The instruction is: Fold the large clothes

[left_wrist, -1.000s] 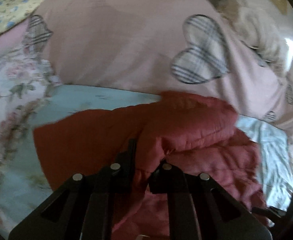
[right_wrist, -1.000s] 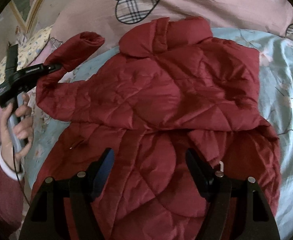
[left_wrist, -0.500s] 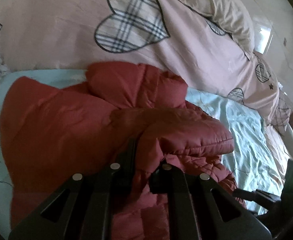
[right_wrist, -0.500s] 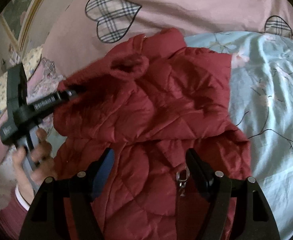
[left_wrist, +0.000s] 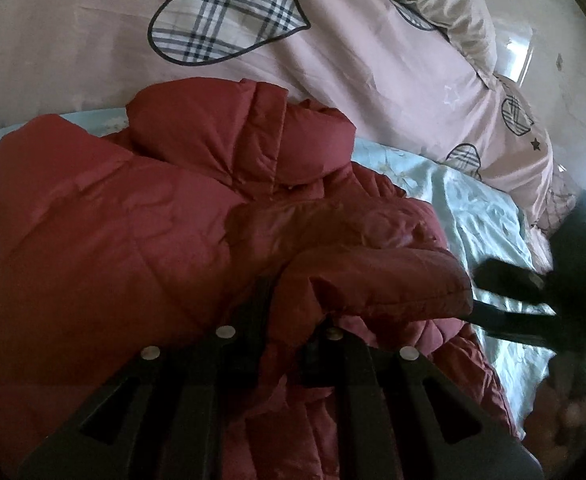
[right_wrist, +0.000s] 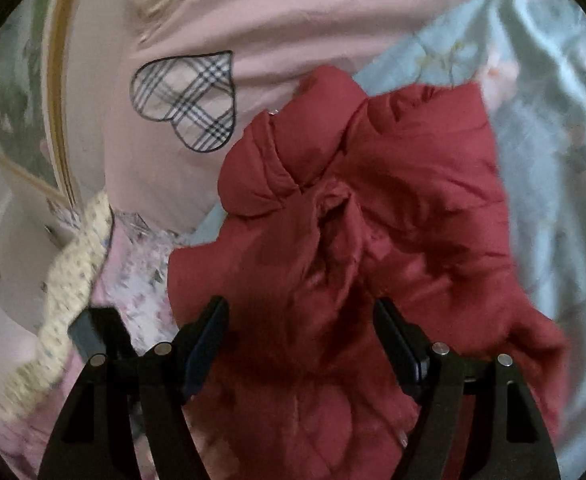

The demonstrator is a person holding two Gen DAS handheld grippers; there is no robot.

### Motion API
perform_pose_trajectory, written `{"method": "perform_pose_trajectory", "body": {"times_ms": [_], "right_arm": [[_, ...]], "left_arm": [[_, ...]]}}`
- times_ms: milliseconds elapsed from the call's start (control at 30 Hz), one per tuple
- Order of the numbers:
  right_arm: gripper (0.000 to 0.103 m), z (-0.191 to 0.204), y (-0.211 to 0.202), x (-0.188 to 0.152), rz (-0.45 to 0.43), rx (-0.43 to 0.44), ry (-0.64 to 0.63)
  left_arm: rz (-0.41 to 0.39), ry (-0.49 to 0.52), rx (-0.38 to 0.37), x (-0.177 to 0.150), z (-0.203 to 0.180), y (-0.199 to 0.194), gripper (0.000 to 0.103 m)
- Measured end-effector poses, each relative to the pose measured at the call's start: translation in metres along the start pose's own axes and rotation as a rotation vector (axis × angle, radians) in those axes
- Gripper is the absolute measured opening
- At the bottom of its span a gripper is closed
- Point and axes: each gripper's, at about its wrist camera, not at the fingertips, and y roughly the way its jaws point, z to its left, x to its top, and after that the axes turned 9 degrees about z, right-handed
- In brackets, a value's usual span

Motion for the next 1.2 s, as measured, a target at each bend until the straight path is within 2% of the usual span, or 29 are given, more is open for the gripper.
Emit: {"method": "perform_pose_trajectory", "body": {"times_ms": [100,133,167,200,233,267,367,433,467,533,667,833,900,1067,1167,1200], "right_arm": [[0.076,-0.012,0.023,0.014,0.025,0.036,0.062],[0.068,-0.015,0.027,0.017,0.033,0.048,0.070],[0.043,-0.016,0.031,0.020,0.036,0.058,0.071],[0.027,-0.016,0.036,0.022,0.042,0.059,0.068],[0.016,-0.015,0.040,0.025,0.050,0.053,0.069],[0.013,-0.012,0.041,0.026,0.042,0.036,0.063],[0.009,0.001,0.037,0.026,0.017,-0.015,0.008],[0.009,0.005,0.033,0.027,0.002,-0.031,-0.012],[0.009,0.008,0.031,0.027,-0.009,-0.043,-0.020],[0.008,0.007,0.024,0.026,-0.028,-0.063,-0.026],[0.008,0.011,0.004,0.022,-0.086,-0.133,-0.054],[0.008,0.020,-0.015,0.009,-0.142,-0.277,-0.141],[0.008,0.019,-0.011,0.004,-0.132,-0.332,-0.168],[0.009,0.008,0.005,0.001,-0.100,-0.402,-0.187],[0.012,0.001,0.012,-0.002,-0.088,-0.423,-0.193],[0.012,0.000,0.012,-0.003,-0.084,-0.427,-0.194]], "left_arm": [[0.005,0.008,-0.008,0.000,0.001,0.000,0.008],[0.007,0.011,-0.009,0.000,0.001,0.000,0.009],[0.013,0.016,-0.012,0.000,0.001,0.001,0.009],[0.024,0.019,-0.005,0.000,0.001,0.003,0.012],[0.038,0.021,-0.003,0.001,0.002,0.005,0.015],[0.065,0.021,-0.001,0.001,0.002,0.008,0.017],[0.110,0.024,-0.020,0.000,0.004,0.011,0.037],[0.129,0.034,-0.011,-0.003,0.004,0.008,0.061],[0.131,0.044,-0.001,-0.005,0.003,0.005,0.064],[0.129,0.063,0.010,-0.009,0.000,-0.001,0.082],[0.116,0.087,0.026,-0.017,0.002,-0.015,0.085],[0.077,0.065,0.048,-0.012,0.026,-0.036,0.084],[0.050,0.058,0.075,-0.004,0.038,-0.044,0.084],[0.016,0.016,0.168,0.022,0.074,-0.047,0.084],[0.041,0.003,0.191,0.030,0.093,-0.036,0.084],[0.072,-0.001,0.197,0.031,0.100,-0.025,0.084]]}}
